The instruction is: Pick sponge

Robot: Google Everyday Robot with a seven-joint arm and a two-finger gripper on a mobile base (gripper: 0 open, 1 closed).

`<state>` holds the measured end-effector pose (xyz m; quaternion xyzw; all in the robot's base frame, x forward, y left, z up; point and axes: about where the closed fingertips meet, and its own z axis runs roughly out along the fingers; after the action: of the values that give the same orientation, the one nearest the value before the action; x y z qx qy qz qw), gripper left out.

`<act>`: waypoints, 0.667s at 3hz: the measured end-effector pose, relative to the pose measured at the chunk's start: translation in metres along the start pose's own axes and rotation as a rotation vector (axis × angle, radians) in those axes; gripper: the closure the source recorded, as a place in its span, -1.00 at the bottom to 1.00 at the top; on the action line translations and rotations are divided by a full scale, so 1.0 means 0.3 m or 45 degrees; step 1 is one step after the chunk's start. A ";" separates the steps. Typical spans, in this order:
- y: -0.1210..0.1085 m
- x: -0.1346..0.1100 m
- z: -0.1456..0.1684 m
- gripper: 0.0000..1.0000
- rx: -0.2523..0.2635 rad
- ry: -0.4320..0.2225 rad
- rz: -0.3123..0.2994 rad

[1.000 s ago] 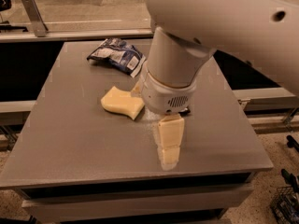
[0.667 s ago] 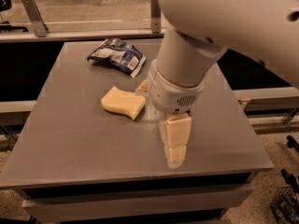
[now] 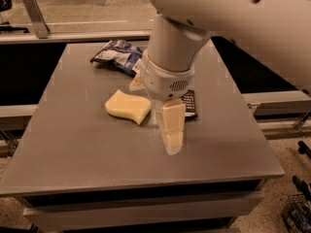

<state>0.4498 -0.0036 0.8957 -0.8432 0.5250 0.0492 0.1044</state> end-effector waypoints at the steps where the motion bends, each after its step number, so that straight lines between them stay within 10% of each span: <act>1: -0.077 -0.034 0.025 -1.00 -0.024 0.015 -0.084; 2: -0.145 -0.076 0.065 -1.00 -0.046 0.027 -0.163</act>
Offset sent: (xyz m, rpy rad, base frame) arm 0.0436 0.0667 -0.0176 -0.0706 0.0028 0.2061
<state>0.4792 0.0394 0.8865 -0.8773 0.4700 0.0429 0.0865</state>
